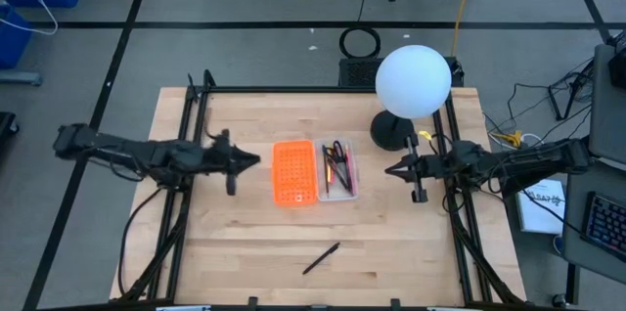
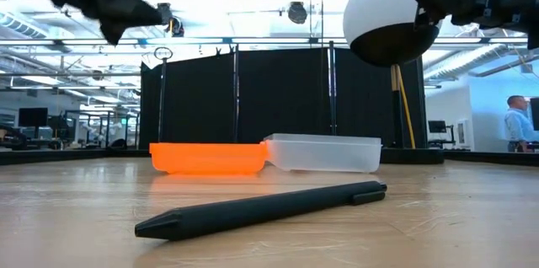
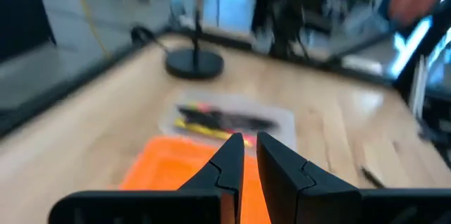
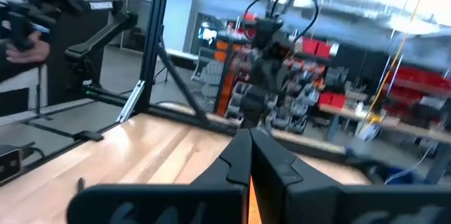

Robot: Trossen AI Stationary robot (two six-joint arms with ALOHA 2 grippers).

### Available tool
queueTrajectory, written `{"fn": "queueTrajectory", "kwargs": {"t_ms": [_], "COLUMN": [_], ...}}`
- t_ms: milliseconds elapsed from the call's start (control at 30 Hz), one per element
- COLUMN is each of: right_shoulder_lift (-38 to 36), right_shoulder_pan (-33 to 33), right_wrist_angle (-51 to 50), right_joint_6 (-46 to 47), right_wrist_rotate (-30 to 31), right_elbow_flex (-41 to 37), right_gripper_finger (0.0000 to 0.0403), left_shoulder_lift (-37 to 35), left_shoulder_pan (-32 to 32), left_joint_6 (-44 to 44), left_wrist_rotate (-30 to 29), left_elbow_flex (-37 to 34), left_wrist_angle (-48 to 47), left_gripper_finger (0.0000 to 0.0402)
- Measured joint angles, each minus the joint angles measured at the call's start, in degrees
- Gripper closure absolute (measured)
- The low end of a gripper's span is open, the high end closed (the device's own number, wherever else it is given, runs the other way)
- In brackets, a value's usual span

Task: Pick & place school supplies into a supply box
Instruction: Put the black pen into the orange supply box

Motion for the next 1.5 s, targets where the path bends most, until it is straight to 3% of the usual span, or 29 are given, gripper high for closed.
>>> {"fn": "queueTrajectory", "kwargs": {"t_ms": [100,233,367,467,567,667,800,1100,1167,1367,1500], "right_shoulder_lift": [-0.04,-0.16,-3.37,-6.63,-9.72,-11.85,-13.06,-13.03,-13.03,-13.03,-13.03], "right_shoulder_pan": [0.02,0.02,-0.24,-0.24,-0.24,-0.24,-0.24,-0.22,-0.22,-0.22,-0.22], "right_wrist_angle": [0.36,0.14,-2.00,-6.28,-10.00,-12.56,-15.37,-16.59,-16.81,-17.07,-17.08], "right_joint_6": [-1.25,-0.35,1.58,2.87,3.51,6.13,7.12,4.53,4.50,3.22,3.05], "right_wrist_rotate": [-0.17,-0.09,-0.09,-2.52,-7.04,-9.27,-10.74,-10.69,-10.69,-10.62,-10.60], "right_elbow_flex": [0.00,0.00,0.00,0.00,0.00,0.00,0.00,0.00,0.00,0.00,0.00], "right_gripper_finger": [0.0403,0.0403,0.0403,0.0403,0.0403,0.0403,0.0403,0.0403,0.0403,0.0403,0.0403], "left_shoulder_lift": [10.61,25.89,39.58,48.59,57.15,64.28,71.81,86.05,88.05,90.93,91.60], "left_shoulder_pan": [-4.29,-11.07,-14.69,-15.87,-17.26,-18.35,-18.86,-19.14,-19.12,-18.08,-17.75], "left_joint_6": [-1.07,-2.00,-14.43,-25.94,-28.64,-29.72,-34.80,-45.17,-45.40,-44.12,-36.24], "left_wrist_rotate": [-0.80,-7.38,-10.92,-5.27,2.23,3.25,3.25,15.74,18.67,19.79,18.91], "left_elbow_flex": [8.29,20.24,33.41,42.90,51.18,58.15,65.03,76.95,78.89,83.52,83.71], "left_wrist_angle": [-5.73,-13.20,-23.21,-30.07,-33.44,-34.95,-35.68,-41.79,-41.78,-40.71,-39.00], "left_gripper_finger": [0.0355,0.0355,0.0355,0.0355,0.0355,0.0355,0.0355,0.0355,0.0355,0.0355,0.0354]}}
